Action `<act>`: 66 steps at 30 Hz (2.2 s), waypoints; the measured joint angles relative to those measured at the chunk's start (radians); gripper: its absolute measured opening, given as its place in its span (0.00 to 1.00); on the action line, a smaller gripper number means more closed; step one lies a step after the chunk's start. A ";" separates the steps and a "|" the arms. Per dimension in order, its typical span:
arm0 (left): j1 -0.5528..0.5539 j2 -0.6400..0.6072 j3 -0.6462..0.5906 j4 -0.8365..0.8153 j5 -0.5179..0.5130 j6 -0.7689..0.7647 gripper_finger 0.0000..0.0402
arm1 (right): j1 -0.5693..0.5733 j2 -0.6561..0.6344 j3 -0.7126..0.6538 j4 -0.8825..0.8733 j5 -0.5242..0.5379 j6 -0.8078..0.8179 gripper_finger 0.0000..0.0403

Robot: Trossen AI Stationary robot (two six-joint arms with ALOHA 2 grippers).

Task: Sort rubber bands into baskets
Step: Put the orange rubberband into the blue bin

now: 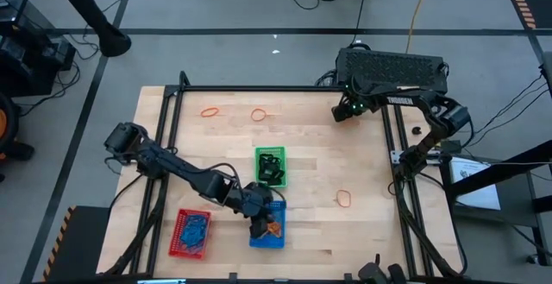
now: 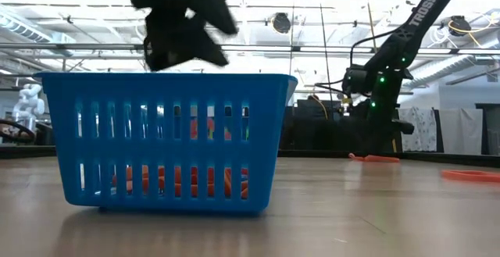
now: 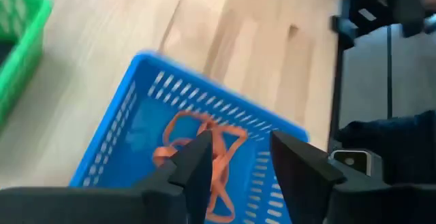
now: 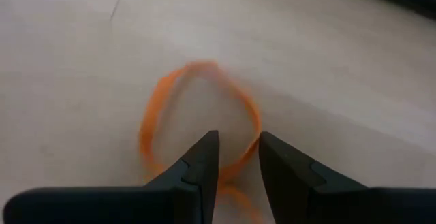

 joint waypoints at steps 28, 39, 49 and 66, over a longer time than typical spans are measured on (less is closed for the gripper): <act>0.217 -0.077 0.218 0.052 0.046 0.377 0.38 | 0.092 -0.322 -0.001 -0.107 -0.142 0.025 0.00; 0.414 -0.025 0.056 0.490 0.159 -0.004 0.38 | 0.353 -0.681 0.000 -0.186 -0.155 0.277 0.00; 0.509 0.009 0.058 0.538 0.213 -0.020 0.38 | 0.676 -0.756 0.000 -0.160 0.045 0.530 0.00; 0.550 0.090 0.065 0.622 0.300 -0.073 0.38 | 0.878 -0.573 0.000 0.062 0.162 0.631 0.00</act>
